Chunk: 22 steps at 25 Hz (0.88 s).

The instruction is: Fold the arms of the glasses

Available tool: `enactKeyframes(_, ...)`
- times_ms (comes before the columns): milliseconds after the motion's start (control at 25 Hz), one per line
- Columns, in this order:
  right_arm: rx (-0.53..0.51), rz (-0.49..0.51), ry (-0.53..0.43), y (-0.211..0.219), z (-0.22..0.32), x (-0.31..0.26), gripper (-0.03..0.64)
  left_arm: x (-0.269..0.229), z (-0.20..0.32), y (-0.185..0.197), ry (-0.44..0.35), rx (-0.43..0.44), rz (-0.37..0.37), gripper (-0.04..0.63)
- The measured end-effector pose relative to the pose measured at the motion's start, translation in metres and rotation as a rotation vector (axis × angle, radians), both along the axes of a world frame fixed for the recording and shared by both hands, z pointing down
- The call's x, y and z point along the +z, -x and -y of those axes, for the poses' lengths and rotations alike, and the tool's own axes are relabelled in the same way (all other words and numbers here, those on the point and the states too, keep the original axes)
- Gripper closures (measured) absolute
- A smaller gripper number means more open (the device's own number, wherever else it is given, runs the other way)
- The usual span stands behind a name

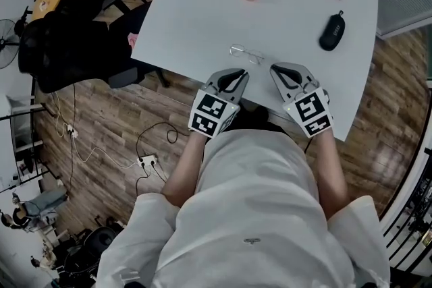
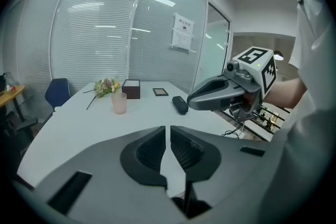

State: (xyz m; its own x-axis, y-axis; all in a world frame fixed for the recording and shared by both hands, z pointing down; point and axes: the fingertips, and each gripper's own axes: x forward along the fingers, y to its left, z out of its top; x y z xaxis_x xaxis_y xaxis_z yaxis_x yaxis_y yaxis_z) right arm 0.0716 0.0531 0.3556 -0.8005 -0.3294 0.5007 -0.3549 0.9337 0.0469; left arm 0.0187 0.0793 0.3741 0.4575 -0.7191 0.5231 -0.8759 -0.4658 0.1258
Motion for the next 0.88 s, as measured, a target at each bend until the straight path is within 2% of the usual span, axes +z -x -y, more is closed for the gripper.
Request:
enactKeyframes(280, 0.026, 0.073, 0.025, 0.007, 0.005, -0.022, 0.611, -0.022, -0.001, 0.012, -0.043, -0.039, -0.025, 0.563)
enactKeyframes(600, 0.100, 0.251, 0.064, 0.001, 0.002, -0.051, 0.612, -0.051, -0.003, 0.031, -0.109, -0.097, -0.065, 0.568)
enactKeyframes(880, 0.133, 0.265, 0.070, -0.005, -0.004, -0.052, 0.612, -0.059, -0.010, 0.032, -0.125, -0.139, -0.098, 0.569)
